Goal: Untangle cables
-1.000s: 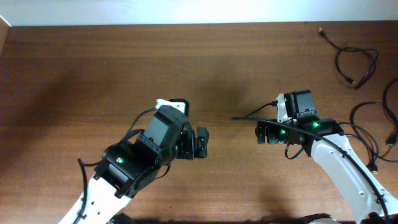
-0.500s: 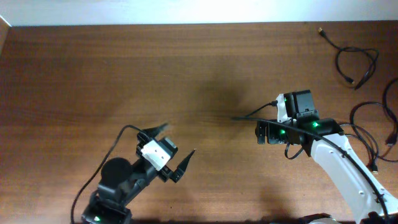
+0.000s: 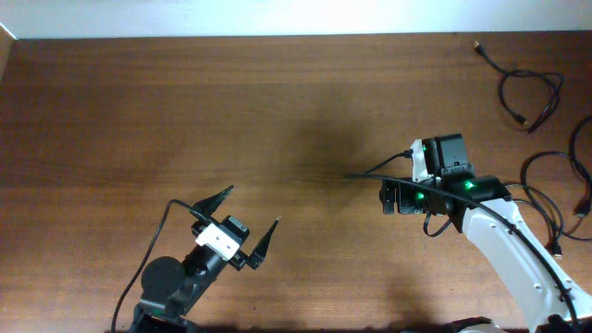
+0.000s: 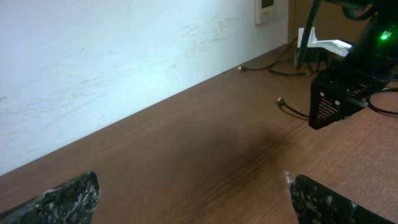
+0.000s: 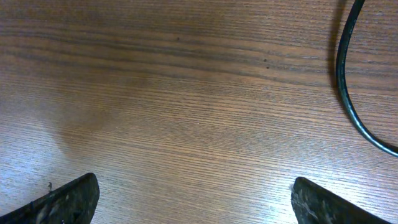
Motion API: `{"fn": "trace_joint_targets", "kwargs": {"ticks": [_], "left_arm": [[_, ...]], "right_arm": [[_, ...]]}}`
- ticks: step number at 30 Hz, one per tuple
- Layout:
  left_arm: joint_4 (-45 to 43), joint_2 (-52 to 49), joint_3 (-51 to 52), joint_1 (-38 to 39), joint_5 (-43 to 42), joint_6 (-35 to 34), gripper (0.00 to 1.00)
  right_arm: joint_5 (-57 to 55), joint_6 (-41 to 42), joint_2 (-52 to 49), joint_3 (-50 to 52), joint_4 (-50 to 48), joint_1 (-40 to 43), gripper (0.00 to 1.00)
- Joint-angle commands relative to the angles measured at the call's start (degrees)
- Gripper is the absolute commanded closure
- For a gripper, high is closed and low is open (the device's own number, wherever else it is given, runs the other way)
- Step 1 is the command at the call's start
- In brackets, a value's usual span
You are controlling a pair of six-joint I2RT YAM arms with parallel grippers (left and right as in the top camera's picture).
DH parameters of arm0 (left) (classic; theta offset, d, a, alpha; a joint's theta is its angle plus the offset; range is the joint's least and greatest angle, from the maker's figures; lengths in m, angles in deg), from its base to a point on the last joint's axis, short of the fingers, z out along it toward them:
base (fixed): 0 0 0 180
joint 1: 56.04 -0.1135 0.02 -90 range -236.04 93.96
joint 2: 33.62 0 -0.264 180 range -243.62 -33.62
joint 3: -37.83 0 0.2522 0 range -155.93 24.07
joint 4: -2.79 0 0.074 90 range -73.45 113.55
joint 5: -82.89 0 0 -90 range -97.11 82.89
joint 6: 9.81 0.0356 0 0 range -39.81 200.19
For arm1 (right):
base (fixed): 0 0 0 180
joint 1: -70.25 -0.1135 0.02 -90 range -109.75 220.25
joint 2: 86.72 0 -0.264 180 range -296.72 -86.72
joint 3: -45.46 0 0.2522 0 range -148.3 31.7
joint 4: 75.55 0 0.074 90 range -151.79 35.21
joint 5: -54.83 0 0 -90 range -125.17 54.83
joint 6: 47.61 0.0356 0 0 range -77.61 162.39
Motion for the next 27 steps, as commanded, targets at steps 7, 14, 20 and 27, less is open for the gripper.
{"fn": "trace_joint_targets", "kwargs": {"ticks": [7, 14, 20, 27], "left_arm": [[-11.34, 1.44, 0.76, -2.36, 0.87, 0.52, 0.01], [-11.37, 6.62, 1.49, -4.33, 0.85, 0.52, 0.01], [-12.70, 11.17, 5.07, -5.55, 0.76, 0.50, 0.01], [-28.63, 18.45, 11.63, -8.72, -7.06, 0.52, 0.01]], "right_arm": [[0.33, 0.44, -0.28, -0.07, -0.20, -0.37, 0.02], [0.33, 0.44, -0.28, -0.07, -0.20, -0.37, 0.02], [0.33, 0.44, -0.28, -0.07, -0.20, -0.37, 0.02], [0.33, 0.44, -0.28, -0.07, -0.20, -0.37, 0.02]]}}
